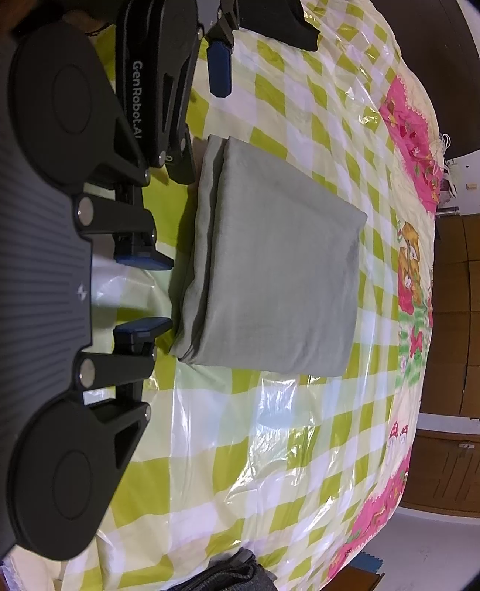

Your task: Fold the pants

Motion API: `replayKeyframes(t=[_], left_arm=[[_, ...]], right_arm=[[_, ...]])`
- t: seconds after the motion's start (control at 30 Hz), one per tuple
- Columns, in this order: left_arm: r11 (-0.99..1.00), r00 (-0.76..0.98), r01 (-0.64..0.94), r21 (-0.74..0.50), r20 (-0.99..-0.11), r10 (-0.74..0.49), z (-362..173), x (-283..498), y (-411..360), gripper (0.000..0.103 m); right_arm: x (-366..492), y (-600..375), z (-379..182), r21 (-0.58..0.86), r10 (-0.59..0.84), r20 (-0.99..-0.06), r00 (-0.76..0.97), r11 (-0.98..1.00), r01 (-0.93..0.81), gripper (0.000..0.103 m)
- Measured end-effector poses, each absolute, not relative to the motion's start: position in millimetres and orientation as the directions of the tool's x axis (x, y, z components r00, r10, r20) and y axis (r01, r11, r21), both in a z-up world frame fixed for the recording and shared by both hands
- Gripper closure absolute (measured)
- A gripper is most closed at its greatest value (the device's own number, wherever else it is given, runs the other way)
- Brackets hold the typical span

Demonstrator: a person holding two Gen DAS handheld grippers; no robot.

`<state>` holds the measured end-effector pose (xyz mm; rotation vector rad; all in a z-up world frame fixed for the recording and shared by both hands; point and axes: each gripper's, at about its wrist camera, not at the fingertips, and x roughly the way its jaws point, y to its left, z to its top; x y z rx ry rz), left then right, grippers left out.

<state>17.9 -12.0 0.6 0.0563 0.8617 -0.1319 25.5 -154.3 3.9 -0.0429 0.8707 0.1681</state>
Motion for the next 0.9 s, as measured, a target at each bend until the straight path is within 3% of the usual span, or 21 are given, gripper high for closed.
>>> replayKeyframes(t=[0.9], left_arm=[[0.99,0.657,0.138,0.009,-0.749,-0.085,4.9,16.0,-14.9,0.0]], right_arm=[[24.4,-155.4,5.1,0.028,0.124,-0.761,0.636,0.987,-0.159,0.074]])
